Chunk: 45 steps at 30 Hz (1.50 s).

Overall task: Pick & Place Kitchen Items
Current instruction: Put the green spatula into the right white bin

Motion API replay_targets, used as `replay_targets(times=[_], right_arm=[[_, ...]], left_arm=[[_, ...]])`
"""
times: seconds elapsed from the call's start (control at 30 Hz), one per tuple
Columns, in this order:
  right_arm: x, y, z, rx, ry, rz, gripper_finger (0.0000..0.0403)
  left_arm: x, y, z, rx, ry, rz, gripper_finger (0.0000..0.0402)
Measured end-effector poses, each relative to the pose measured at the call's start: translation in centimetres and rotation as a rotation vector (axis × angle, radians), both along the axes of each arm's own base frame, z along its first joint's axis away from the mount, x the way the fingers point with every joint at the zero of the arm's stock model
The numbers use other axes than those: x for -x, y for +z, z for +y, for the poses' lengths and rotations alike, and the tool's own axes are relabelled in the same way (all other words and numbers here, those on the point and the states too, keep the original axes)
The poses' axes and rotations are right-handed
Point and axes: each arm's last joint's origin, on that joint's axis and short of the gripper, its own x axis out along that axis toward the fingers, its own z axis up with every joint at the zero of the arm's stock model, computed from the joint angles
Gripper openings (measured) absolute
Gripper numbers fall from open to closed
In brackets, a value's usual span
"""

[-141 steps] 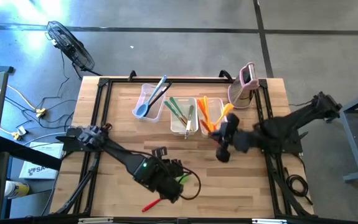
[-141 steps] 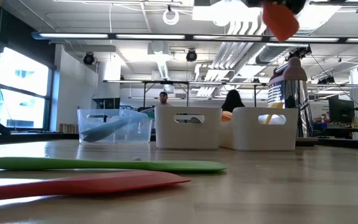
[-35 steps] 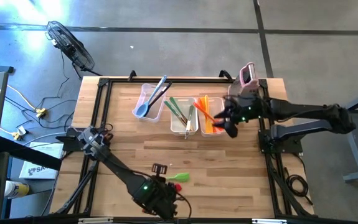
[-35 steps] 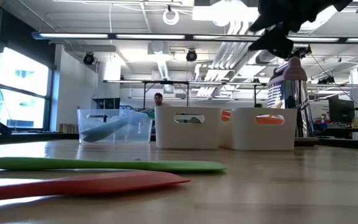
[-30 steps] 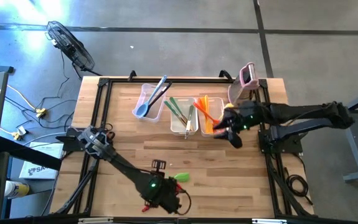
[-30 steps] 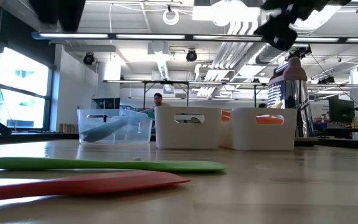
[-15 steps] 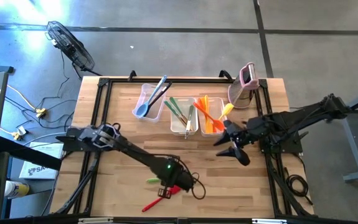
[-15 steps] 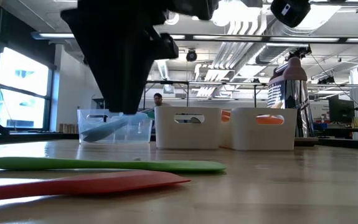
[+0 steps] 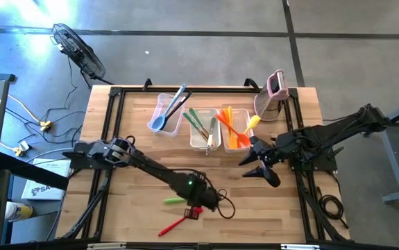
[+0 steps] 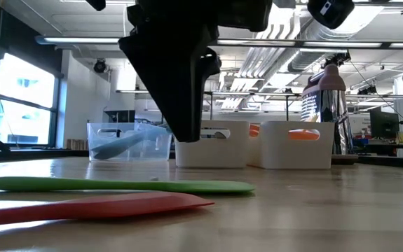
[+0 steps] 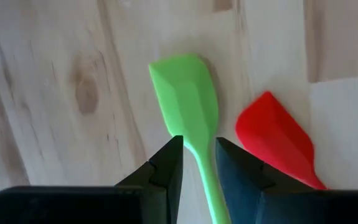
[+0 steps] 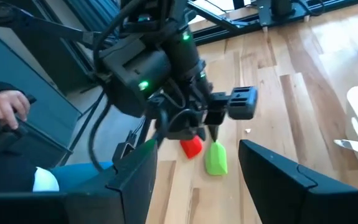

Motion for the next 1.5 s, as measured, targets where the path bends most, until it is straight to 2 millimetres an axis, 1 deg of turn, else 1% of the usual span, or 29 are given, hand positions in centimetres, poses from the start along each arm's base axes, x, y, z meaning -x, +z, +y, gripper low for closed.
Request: replay_targets(times=[0.17,0.43,0.67,0.73,0.83,0.97,1.13,1.33,1.5], right_arm=[[0.3,0.0,0.7,-0.027,0.025,0.011,0.0217],[1.1,0.0,2.6,-0.033,0.094,0.016,0.0217],[1.7,0.0,3.8,-0.013,0.114,0.008,0.0217],[1.9,0.0,4.1,-0.013,0.128,0.008,0.0217],[2.0,0.0,4.3,-0.012,0.142,0.009,0.0217],[2.2,-0.1,4.6,-0.008,0.154,0.013,0.0217],[2.2,-0.1,4.5,0.005,0.131,0.015,0.0217],[2.2,-0.2,4.4,0.019,0.094,0.009,0.0217],[2.1,-0.2,4.4,0.02,0.09,0.008,0.0217]], left_arm=[[0.1,0.0,0.1,0.002,0.024,0.009,0.009],[0.1,-0.1,0.0,0.031,0.087,0.019,0.009],[-0.2,-1.2,-0.3,0.086,0.117,0.063,0.009],[0.0,-1.7,-0.2,0.07,0.12,0.091,0.009],[-0.4,-2.7,-0.3,0.066,0.116,0.092,0.009],[-0.6,-3.2,-0.1,0.056,0.098,0.1,0.009],[-0.7,-3.2,0.2,0.044,0.105,0.097,0.009],[-0.8,-3.3,0.4,-0.025,0.121,0.063,0.009],[-0.9,-3.5,0.4,-0.046,0.125,0.051,0.0091]])
